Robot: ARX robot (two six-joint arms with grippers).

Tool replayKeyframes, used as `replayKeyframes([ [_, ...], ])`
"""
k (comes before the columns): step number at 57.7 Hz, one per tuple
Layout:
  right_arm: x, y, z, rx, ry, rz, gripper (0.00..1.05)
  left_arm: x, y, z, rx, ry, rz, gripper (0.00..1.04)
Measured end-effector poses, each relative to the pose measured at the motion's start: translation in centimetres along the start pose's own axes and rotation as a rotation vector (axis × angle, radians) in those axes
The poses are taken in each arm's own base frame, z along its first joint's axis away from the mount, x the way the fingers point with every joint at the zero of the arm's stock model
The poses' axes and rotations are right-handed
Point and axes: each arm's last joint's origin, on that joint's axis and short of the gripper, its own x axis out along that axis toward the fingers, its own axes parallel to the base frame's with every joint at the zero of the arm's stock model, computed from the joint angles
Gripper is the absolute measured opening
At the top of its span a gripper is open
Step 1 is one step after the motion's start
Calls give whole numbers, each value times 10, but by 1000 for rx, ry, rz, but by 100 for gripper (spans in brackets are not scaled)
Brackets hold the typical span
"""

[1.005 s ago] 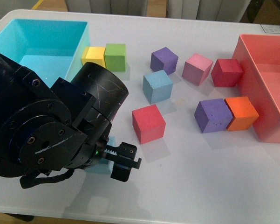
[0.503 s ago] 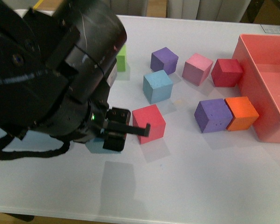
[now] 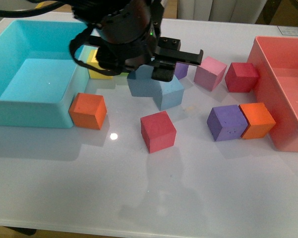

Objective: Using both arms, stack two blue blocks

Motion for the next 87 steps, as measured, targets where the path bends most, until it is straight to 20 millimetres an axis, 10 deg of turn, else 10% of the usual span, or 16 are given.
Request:
replayKeyframes([
  [32,0,0,0,0,0,0,96,63,-19,43,138,17,32,40],
  [87,0,0,0,0,0,0,96,84,-20,40,211,57,60,40],
])
